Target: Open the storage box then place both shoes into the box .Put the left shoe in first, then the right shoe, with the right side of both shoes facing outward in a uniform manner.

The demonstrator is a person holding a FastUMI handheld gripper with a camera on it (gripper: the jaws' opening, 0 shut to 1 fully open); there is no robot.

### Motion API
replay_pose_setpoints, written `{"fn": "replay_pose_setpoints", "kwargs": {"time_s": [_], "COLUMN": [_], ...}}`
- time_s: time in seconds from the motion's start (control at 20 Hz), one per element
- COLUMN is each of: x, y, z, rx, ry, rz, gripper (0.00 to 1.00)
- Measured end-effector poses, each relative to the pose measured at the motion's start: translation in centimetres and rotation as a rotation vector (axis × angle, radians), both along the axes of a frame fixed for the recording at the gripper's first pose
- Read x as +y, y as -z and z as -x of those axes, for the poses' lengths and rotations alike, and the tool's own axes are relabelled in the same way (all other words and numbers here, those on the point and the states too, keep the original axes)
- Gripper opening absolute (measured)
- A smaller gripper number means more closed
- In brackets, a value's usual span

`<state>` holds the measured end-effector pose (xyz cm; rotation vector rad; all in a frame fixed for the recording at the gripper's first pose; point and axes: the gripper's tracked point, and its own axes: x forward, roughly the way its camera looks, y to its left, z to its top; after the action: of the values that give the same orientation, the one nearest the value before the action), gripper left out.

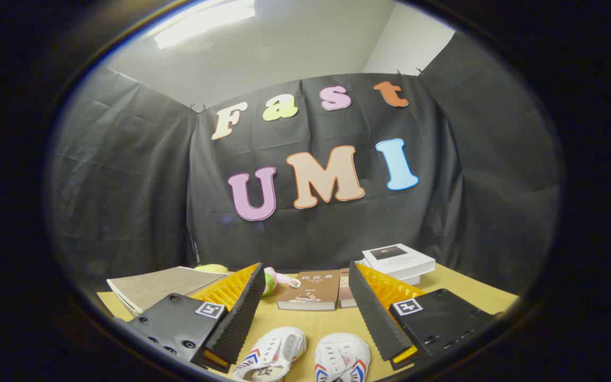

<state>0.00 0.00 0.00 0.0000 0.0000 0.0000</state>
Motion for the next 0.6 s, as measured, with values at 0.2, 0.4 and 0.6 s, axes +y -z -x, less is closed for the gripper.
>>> {"fn": "replay_pose_setpoints", "kwargs": {"time_s": [0.2,0.4,0.6], "x": [0.5,0.8,1.2], "y": [0.3,0.6,0.9], "z": [0.0,0.0,0.0], "rx": [0.007,0.011,0.019], "ry": [-0.010,-0.018,-0.027], "rz": [0.007,0.011,0.007], "gripper": [0.99,0.99,0.99]}}
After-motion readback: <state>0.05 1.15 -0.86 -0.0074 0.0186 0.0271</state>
